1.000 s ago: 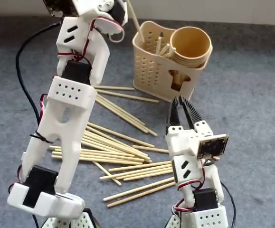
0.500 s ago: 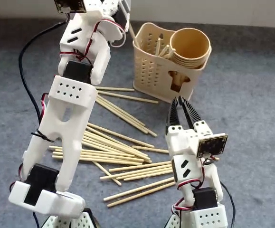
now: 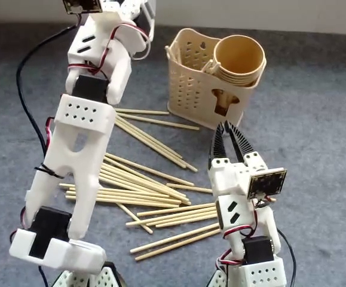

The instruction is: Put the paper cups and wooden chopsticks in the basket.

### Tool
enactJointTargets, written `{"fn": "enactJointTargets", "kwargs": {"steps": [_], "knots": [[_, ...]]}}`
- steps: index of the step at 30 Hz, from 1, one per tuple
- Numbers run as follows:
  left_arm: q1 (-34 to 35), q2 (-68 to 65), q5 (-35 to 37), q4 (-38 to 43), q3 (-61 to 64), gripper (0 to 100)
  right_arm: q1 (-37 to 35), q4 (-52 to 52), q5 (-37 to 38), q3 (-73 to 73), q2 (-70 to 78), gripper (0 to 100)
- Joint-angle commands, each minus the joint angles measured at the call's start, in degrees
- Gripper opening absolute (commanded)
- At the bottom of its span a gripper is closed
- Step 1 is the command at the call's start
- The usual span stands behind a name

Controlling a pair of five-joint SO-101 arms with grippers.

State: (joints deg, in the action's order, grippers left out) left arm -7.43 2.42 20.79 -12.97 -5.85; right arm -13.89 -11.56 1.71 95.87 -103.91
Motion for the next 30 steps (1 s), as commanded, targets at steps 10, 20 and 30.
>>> {"fn": "enactJointTargets", "kwargs": {"steps": [10,20,30], "knots": [[5.9,21.6,-9.2,-32.8,10.8,10,0.3,0.2,0.8,5.1,-0.7,5.2],[10.2,30.7,-32.4,-36.4,30.4,10,0.3,0.2,0.8,5.1,-0.7,5.2],[10.6,20.6,-36.7,-49.0,30.6,10,0.3,0.2,0.8,5.1,-0.7,5.2]]}}
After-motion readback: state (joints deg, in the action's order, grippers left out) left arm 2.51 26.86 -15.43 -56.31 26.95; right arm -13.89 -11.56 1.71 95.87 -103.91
